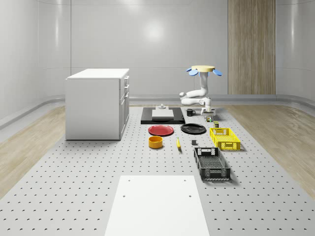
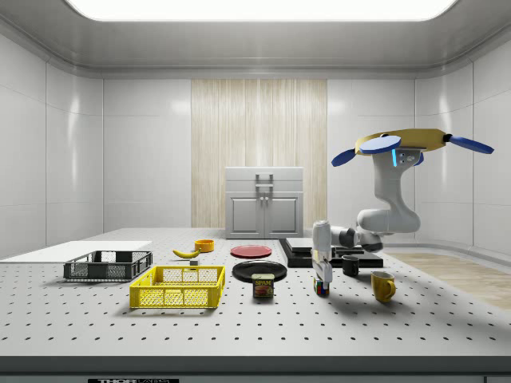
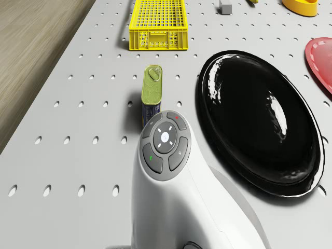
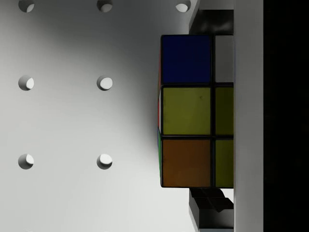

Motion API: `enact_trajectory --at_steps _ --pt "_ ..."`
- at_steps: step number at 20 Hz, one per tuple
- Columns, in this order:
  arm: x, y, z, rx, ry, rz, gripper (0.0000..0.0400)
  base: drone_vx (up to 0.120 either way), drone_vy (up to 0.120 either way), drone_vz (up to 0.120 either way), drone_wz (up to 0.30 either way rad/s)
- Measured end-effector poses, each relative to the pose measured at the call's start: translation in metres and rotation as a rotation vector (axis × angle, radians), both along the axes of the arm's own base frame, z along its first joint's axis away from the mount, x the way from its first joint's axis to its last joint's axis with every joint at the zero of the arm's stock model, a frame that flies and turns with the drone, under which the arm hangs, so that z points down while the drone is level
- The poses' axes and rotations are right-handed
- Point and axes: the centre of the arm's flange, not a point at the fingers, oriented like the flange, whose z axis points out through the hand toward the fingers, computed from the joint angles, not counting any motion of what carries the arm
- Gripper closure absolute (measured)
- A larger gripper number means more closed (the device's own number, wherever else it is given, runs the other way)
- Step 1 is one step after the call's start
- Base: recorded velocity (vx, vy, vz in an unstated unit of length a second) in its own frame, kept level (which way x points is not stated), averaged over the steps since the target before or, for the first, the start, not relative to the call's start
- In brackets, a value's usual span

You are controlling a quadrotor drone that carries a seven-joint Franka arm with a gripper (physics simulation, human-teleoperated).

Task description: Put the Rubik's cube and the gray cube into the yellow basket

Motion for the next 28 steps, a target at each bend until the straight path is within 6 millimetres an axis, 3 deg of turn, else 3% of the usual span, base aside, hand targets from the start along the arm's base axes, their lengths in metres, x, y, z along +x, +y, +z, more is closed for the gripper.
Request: enact_trajectory --at_steps 11,17,28 --pt "0.0068 0.0000 0.0045 0.000 0.000 0.000 0.0000 0.000 0.000 0.000 0.000" --pt "0.0074 0.0000 0.0048 0.000 0.000 0.000 0.0058 0.000 0.000 0.000 0.000" --pt "0.0076 0.0001 0.0049 0.000 0.000 -0.003 0.0066 0.000 0.000 0.000 0.000"
